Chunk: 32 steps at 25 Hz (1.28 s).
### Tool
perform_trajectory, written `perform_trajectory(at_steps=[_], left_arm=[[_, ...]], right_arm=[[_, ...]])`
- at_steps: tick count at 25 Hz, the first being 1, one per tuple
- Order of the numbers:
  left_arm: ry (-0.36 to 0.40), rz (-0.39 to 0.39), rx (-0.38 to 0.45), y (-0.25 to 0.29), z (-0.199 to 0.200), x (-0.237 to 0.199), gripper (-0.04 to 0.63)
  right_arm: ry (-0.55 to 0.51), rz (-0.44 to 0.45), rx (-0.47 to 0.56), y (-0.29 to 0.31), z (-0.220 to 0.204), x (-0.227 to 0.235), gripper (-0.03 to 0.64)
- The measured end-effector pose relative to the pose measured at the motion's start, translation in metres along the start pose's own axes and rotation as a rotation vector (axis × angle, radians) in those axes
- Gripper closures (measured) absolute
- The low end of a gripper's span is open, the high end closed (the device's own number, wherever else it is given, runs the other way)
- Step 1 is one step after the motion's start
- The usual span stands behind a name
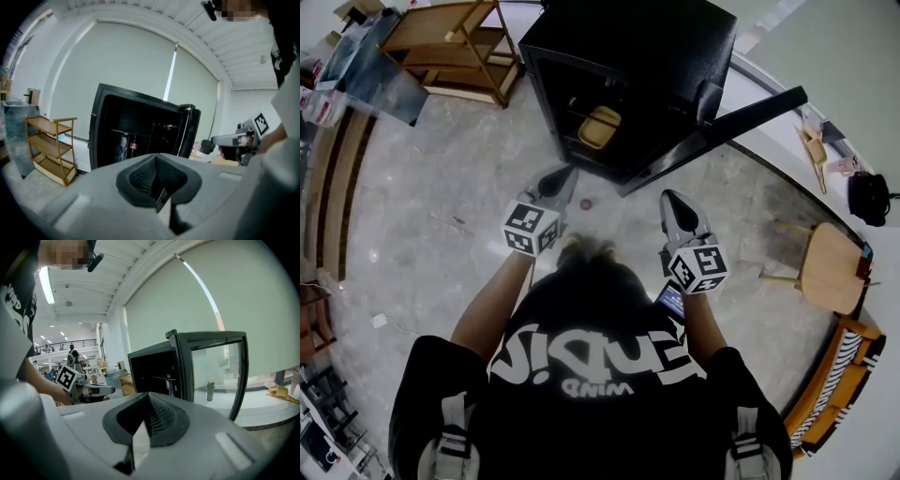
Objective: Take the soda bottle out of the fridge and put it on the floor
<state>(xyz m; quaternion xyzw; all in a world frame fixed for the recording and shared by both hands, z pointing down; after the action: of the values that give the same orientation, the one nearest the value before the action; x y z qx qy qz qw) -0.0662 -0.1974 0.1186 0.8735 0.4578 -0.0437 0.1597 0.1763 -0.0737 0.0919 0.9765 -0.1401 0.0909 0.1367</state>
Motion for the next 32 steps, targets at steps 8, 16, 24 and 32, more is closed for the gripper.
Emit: perform_trajectory(at_steps=[8,16,24,32], left_arm=[[0.04,-0.037,-0.004,-0.022,0.019,0.013,0.592],[0.027,-0.026,0.05,-0.046,0.027,0.028,0.594],[0.053,0.008,0.079,-0.05,0.02,0.035,0.594],[0.063,0.066,0.099,-0.051,0.026,0.03,0.594]], right_arm=[[0.023,-0.053,0.052,-0.037,0.014,0.017,0.615],[0.047,-0.116,0.095,-0.066,0.015,0.017,0.615],[-0.008,-0.161,0.103,-0.062,0.008,0.008,0.615],[-0.01,-0.144,0.104,-0.053,0.004,0.0,0.615]])
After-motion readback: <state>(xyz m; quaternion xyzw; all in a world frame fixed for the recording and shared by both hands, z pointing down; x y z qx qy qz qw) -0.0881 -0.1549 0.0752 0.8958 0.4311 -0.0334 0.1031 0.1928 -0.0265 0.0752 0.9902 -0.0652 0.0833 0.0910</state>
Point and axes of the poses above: the fingertips, and each gripper's own axes: y forward along the fingers, x to its right, z out of its top, the point moved 8 cm from there along -y, backward along the fingers, and after that the axes turned 2 degrees about x, right-handed, at the moved point
